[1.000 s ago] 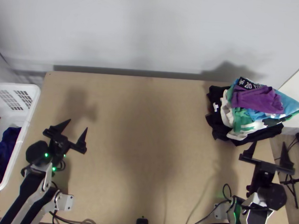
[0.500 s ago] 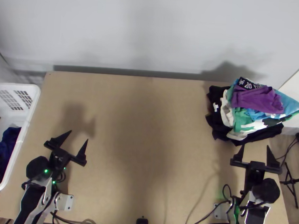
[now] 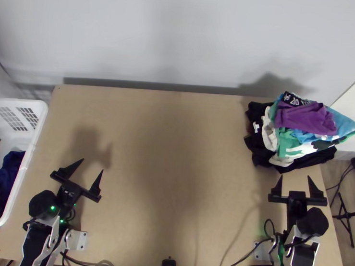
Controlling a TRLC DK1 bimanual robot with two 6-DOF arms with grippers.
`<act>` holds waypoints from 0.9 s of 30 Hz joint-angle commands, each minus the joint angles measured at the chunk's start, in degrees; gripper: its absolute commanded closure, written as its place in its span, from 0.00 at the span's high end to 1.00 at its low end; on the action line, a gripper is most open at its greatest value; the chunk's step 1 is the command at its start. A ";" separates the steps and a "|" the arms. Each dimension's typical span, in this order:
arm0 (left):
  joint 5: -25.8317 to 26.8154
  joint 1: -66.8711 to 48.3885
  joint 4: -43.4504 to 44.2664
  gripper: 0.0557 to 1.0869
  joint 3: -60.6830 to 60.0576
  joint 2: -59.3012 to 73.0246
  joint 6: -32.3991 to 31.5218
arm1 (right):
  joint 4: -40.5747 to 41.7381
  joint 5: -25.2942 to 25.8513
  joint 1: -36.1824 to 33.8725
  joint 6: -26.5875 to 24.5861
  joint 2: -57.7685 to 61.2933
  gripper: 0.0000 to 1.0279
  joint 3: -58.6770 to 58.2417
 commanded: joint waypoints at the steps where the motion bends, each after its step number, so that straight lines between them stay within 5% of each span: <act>1: 0.97 -0.45 -1.85 0.95 -0.23 -0.65 0.66 | -2.13 -1.37 0.05 -1.78 0.10 0.97 -0.07; 9: 1.15 0.60 -1.85 0.95 -0.23 -0.65 0.92 | -2.22 -1.46 -0.04 -1.86 0.10 0.97 -0.07; 13: 1.41 1.83 -5.46 0.95 -0.05 -0.65 12.08 | -2.22 -1.55 -0.04 -1.78 0.10 0.97 -0.07; 27: 1.50 2.01 -5.37 0.95 -0.05 -0.65 12.43 | -2.22 -1.55 0.05 -1.78 0.10 0.97 -0.07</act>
